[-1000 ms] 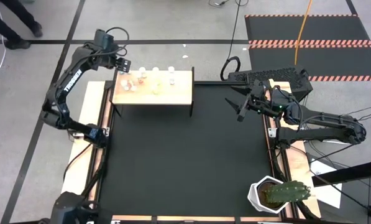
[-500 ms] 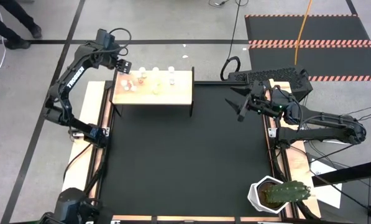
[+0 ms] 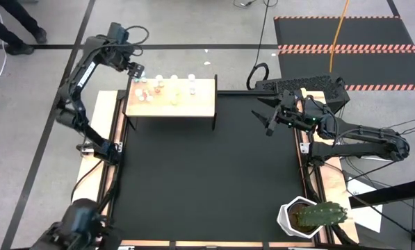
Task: Pick and place medicine bottles onto shelf by color
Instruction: Adjust the pill bottles on the shelf
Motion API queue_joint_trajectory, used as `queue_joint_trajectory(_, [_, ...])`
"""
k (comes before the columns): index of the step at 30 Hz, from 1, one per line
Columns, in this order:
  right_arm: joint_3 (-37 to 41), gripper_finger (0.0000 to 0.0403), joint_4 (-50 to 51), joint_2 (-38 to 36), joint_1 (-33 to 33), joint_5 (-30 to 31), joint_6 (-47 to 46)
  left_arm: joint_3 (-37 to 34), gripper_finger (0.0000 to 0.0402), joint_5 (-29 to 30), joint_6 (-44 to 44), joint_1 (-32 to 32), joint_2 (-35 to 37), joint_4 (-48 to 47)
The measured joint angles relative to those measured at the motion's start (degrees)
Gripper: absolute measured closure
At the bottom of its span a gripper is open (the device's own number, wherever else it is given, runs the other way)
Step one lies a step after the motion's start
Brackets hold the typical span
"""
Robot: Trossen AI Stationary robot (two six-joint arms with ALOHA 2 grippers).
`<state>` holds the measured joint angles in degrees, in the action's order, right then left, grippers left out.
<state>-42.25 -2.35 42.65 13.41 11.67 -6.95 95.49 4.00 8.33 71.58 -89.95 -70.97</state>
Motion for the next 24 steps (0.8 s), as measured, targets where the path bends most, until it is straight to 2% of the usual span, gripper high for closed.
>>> queue_joint_trajectory(4, [0.0,0.0119,0.0,0.0,0.0,-0.2,-0.7,1.1,0.0127,1.3,0.3,-0.2,-3.8,-5.8])
queue_joint_trajectory(12, [0.0,0.0119,0.0,0.0,-0.1,-1.5,-1.7,1.3,0.0091,1.6,2.3,-0.9,-3.9,-4.4])
queue_joint_trajectory(16, [0.0,0.0119,0.1,0.0,-0.1,-1.5,-1.4,1.3,0.0099,1.9,3.2,-0.9,-3.9,-2.4])
queue_joint_trajectory(24, [0.0,0.0119,0.3,0.0,-0.1,-1.5,-1.4,1.3,0.0150,1.1,4.0,-0.9,-3.9,-2.3])
